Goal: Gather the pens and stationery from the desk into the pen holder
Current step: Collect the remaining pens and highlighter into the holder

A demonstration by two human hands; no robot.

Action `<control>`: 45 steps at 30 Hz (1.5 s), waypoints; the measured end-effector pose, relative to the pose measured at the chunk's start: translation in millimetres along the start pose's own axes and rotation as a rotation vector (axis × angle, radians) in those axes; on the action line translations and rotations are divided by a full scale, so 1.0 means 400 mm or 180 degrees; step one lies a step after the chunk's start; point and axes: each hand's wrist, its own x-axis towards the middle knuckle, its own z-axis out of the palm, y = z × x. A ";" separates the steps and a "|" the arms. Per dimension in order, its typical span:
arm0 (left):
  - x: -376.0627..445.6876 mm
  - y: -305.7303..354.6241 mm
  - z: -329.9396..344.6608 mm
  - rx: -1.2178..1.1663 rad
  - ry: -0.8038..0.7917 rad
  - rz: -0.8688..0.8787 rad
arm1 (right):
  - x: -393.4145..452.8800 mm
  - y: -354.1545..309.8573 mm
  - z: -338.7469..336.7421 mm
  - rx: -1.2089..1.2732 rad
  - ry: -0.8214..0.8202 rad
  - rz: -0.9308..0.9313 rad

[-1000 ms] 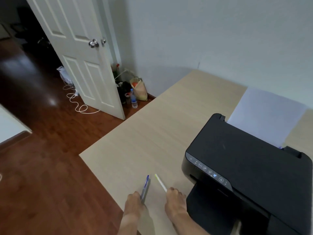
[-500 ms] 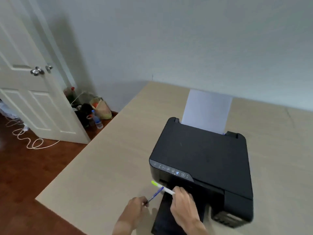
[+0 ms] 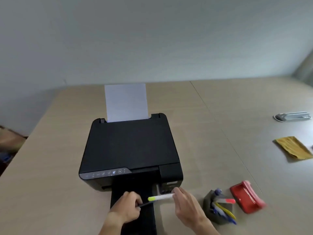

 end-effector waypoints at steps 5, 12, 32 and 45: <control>0.036 0.109 0.026 0.0127 -0.0227 0.0413 | -0.054 0.070 -0.113 -0.0151 0.0404 0.0237; 0.080 0.324 0.070 0.0244 0.0089 0.1458 | -0.090 0.161 -0.236 0.0232 0.1198 0.0836; 0.067 0.570 0.070 0.0203 0.0209 0.2187 | -0.253 0.258 -0.322 -0.0648 0.1520 0.1082; 0.083 0.584 0.133 0.0379 0.0159 0.2370 | -0.237 0.227 -0.265 -0.0500 0.0928 0.1303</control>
